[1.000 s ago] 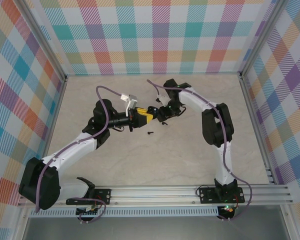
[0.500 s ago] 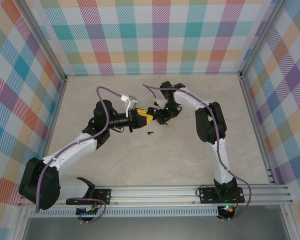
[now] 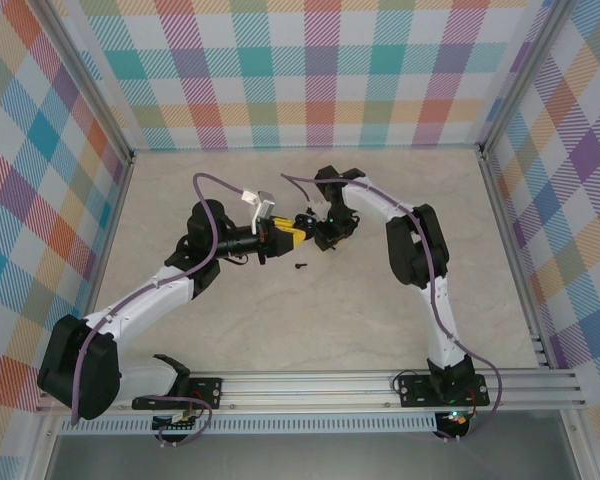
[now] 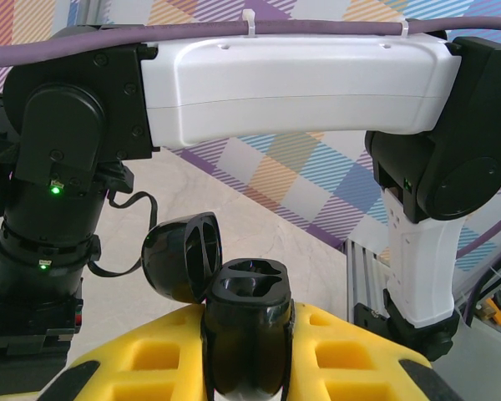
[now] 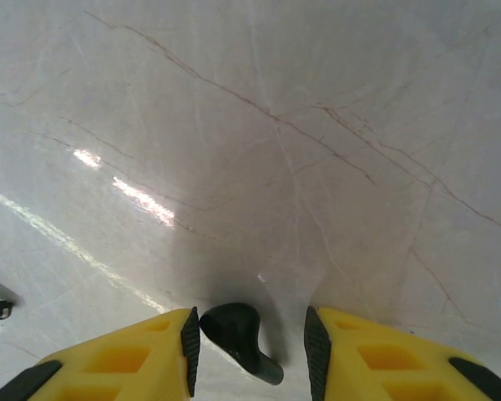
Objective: Insert the wireless bluetooth earbuds into the charging case
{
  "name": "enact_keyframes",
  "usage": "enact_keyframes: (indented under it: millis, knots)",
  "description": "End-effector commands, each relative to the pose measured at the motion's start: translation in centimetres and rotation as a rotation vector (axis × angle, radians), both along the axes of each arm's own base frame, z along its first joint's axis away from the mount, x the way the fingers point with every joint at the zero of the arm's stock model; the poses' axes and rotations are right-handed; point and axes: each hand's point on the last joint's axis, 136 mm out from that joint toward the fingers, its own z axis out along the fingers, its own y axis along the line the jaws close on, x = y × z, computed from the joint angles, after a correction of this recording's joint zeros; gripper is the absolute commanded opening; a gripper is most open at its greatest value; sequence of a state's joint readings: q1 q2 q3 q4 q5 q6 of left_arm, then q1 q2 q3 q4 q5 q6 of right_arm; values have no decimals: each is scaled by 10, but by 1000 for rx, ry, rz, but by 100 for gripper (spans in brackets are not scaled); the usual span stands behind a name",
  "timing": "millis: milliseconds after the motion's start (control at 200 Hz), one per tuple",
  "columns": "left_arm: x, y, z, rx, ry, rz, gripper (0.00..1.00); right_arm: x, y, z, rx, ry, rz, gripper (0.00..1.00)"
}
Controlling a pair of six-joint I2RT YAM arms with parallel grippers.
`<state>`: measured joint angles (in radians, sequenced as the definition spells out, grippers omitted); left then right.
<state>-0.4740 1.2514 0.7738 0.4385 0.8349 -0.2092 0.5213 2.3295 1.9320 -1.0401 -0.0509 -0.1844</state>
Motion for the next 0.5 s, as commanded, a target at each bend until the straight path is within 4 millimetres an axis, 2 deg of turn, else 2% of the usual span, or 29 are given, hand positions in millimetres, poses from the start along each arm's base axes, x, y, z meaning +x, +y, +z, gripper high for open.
enact_keyframes:
  millis: [0,125,325,495]
  knots:
    - [-1,7,7,-5,-30,20,4,3,-8,-5,-64,-14,-52,39]
    - [-1,7,8,-5,-33,19,4,7,-14,-5,-100,-31,-127,35]
    - [-1,7,8,-5,-31,19,4,7,-18,-5,-119,-27,-170,35]
    - [1,7,10,-7,-35,21,4,4,-18,-3,-121,-17,-165,41]
